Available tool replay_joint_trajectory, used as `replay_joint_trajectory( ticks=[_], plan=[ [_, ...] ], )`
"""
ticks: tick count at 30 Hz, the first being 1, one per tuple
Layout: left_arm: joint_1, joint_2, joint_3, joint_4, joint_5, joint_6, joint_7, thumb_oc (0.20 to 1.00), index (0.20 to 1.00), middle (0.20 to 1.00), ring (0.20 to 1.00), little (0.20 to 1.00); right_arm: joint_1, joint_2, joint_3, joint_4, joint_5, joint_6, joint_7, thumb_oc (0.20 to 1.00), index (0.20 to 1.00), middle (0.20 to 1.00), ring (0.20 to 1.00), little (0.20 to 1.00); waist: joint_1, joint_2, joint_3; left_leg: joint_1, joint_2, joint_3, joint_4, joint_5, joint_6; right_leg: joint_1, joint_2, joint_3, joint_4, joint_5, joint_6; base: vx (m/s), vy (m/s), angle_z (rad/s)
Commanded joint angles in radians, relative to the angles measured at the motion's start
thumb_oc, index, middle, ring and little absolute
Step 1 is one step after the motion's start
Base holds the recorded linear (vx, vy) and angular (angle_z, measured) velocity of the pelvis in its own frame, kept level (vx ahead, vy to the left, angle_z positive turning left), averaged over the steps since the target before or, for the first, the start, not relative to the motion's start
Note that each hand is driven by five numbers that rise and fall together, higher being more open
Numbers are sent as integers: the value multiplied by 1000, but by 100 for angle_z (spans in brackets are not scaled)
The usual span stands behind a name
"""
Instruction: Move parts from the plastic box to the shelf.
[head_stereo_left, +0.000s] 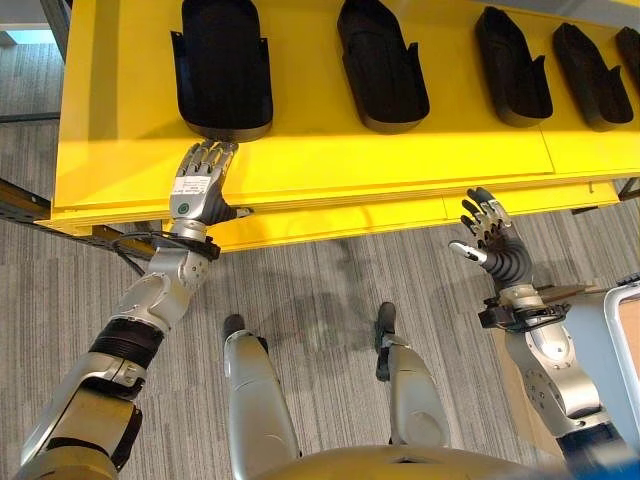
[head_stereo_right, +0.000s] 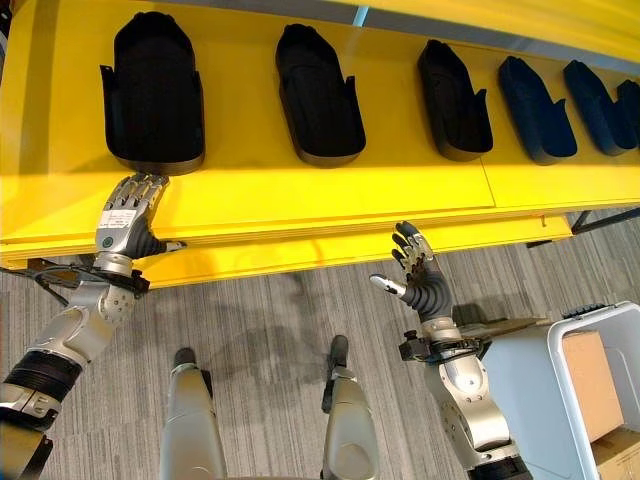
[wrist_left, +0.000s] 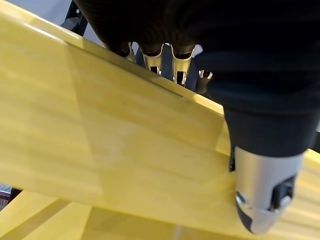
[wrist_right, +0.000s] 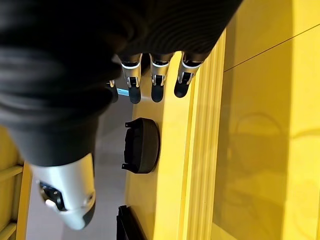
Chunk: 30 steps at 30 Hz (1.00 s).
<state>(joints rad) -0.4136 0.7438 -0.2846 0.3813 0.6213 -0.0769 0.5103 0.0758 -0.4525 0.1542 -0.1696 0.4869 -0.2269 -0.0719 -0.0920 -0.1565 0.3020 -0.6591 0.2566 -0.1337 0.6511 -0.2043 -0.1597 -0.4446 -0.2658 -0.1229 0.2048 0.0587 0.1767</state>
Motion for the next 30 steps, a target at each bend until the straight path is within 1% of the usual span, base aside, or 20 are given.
replay_joint_trajectory(
  ticks=[1,13,21,22,23,26,27,29,30],
  plan=[
    [-84,-46,-33,48,-13,1,-16,1000,1000,1000,1000,1000,-24,-66,-53,-63,11,-74,-2,1000,1000,1000,1000,1000,-28,32,-4,35,-20,94,-143,106,61,-33,9,-17,226,-118,-30,0,0,0],
    [-135,-30,-37,62,-21,8,-9,1000,1000,1000,1000,1000,-25,-69,-50,-60,11,-68,2,1000,1000,1000,1000,1000,-34,33,-19,37,-18,95,-145,104,60,-38,11,-12,226,-116,-29,0,0,0],
    [-133,-41,-47,61,-44,0,-22,1000,1000,1000,1000,1000,-26,-66,-43,-59,13,-67,4,1000,1000,1000,1000,1000,-35,35,-19,36,-18,96,-143,104,61,-38,12,-9,227,-116,-31,0,0,0],
    [-120,-44,-43,48,-47,-6,-28,1000,1000,1000,1000,1000,-26,-66,-44,-60,12,-66,4,1000,1000,1000,1000,1000,-34,35,-17,36,-18,96,-143,104,61,-37,12,-9,227,-116,-31,0,0,0],
    [-66,-54,-27,0,-57,-24,-48,1000,1000,1000,1000,1000,-21,-64,-51,-64,10,-65,4,1000,1000,1000,1000,1000,-28,37,-13,44,-19,98,-145,103,62,-30,12,-10,227,-117,-30,0,0,0],
    [-18,-57,-12,-35,-63,-37,-65,1000,1000,1000,1000,1000,-18,-62,-57,-63,10,-63,4,1000,1000,1000,1000,1000,-22,37,-10,49,-19,97,-147,102,63,-22,11,-11,225,-118,-30,0,0,0],
    [37,-69,4,-85,-99,-60,-95,1000,1000,1000,1000,1000,-15,-57,-62,-62,7,-62,3,1000,1000,1000,1000,1000,-15,38,-7,58,-20,95,-149,101,65,-11,9,-13,224,-120,-31,0,0,0],
    [103,-68,23,-150,-132,-87,-130,1000,1000,1000,1000,1000,-12,-53,-68,-62,5,-61,3,1000,1000,1000,1000,1000,-7,41,-3,72,-21,93,-154,101,65,2,9,-15,222,-122,-31,0,0,0],
    [182,-64,51,-229,-195,-114,-184,1000,1000,1000,1000,1000,-8,-49,-72,-62,4,-58,4,1000,1000,1000,1000,1000,-1,44,0,93,-23,95,-165,101,66,22,5,-18,217,-123,-30,30,-25,-5]
  ],
)
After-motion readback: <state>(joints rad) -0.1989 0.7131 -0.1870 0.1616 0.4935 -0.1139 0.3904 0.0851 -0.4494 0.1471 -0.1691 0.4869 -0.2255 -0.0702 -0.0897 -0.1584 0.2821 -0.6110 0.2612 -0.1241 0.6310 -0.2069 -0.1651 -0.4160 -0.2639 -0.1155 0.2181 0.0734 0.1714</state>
